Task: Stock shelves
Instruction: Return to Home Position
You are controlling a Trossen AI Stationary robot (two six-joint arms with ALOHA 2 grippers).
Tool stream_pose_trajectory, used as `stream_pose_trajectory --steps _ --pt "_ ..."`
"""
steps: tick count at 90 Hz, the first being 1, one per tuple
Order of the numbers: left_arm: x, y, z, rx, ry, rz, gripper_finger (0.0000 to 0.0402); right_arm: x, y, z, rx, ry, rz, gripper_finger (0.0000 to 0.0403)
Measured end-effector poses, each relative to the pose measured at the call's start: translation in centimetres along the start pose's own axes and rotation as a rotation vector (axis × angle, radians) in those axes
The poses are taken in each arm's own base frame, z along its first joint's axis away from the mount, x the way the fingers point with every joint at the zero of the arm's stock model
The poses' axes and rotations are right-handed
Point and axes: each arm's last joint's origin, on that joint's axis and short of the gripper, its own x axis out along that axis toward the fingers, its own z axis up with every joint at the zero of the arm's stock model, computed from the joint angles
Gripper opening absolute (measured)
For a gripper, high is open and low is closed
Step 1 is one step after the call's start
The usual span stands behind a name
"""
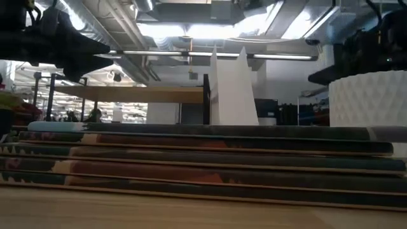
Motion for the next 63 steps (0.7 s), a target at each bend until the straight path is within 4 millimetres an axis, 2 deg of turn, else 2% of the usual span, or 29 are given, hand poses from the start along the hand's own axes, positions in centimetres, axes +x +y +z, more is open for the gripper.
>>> stream_pose_trajectory --steps 32,63 --pt "0.0 0.0 0.0 0.0 0.001 0.0 0.0239 -1.0 2.9 0.6 -0.011 -0.086 0.291 0.0001" --pt "0.0 0.0 0.0 0.0 0.002 0.0 0.0239 -1.4 4.4 -0.1 -0.016 -0.02 0.45 0.0001"
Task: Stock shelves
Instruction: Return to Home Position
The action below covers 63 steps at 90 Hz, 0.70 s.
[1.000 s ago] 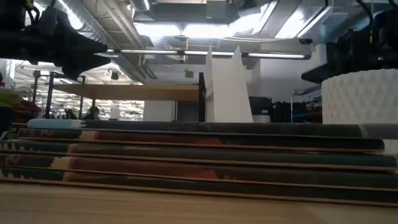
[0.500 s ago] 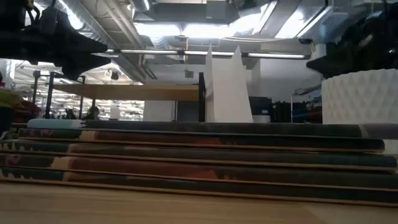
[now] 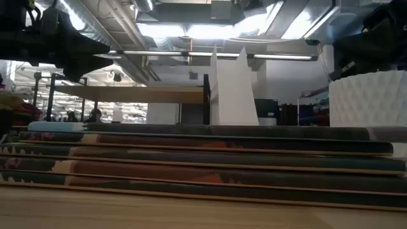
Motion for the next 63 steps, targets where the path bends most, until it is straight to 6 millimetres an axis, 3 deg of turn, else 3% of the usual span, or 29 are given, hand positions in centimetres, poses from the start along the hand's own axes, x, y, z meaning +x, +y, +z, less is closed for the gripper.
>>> stream_pose_trajectory --steps 63 --pt "-0.01 0.0 0.0 -0.001 -0.001 0.0 0.0239 0.01 0.06 -0.14 0.001 0.016 0.01 0.0001"
